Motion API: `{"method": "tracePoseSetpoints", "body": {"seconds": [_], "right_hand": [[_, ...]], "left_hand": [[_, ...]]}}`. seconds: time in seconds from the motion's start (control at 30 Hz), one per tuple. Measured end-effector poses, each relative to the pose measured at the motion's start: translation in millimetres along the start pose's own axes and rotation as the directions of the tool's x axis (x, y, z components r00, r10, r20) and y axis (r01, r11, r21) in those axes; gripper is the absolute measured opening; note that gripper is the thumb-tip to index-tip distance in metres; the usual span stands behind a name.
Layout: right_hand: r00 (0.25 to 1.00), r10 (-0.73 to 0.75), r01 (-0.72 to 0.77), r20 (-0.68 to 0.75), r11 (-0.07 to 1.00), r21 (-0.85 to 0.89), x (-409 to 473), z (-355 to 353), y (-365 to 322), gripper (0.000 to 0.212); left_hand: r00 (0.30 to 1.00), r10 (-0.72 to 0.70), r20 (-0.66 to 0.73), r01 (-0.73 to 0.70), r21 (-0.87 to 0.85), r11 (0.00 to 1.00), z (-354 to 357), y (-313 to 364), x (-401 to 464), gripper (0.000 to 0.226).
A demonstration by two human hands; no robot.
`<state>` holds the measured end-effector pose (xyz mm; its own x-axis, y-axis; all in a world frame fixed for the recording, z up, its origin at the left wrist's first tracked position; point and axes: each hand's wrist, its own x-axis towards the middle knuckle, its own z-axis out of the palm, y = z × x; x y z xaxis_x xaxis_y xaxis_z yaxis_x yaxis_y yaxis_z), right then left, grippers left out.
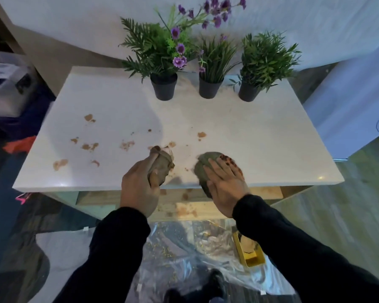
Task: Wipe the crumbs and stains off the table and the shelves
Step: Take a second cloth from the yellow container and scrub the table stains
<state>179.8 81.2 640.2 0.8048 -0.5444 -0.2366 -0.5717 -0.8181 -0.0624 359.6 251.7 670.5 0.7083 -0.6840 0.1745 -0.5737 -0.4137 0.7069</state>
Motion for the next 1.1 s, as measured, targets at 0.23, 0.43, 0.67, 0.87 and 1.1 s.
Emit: {"method": "tracePoseSetpoints", "body": {"seconds": [0.23,0.43,0.67,0.87,1.1], "right_hand": [[0.989,0.142,-0.141,-0.036,0.989,0.036,33.5,-4.2,7.3,0.06],[0.988,0.154,-0.153,-0.022,0.986,0.061,27.4,-7.1,-0.6,0.063],[0.988,0.153,-0.152,-0.014,0.988,0.028,77.2,-27.7,31.9,0.063],[0.998,0.063,-0.063,-0.003,0.997,0.043,121.9,-37.4,-16.1,0.058],[0.998,-0.07,0.07,-0.001,0.995,-0.076,62.5,-27.8,15.2,0.067]], "left_hand": [[0.983,0.038,-0.177,-0.003,0.193,0.981,-36.8,-47.5,-5.1,0.046],[0.982,0.162,-0.095,-0.11,0.411,0.905,-33.1,-88.0,-27.2,0.043],[0.97,0.238,-0.049,-0.201,0.386,0.9,-15.5,-92.2,-23.1,0.037],[0.986,0.165,0.016,-0.156,0.411,0.898,-24.4,-84.4,-10.9,0.058],[0.985,0.104,0.141,-0.159,0.463,0.872,-39.0,-72.0,-1.2,0.054]]}}
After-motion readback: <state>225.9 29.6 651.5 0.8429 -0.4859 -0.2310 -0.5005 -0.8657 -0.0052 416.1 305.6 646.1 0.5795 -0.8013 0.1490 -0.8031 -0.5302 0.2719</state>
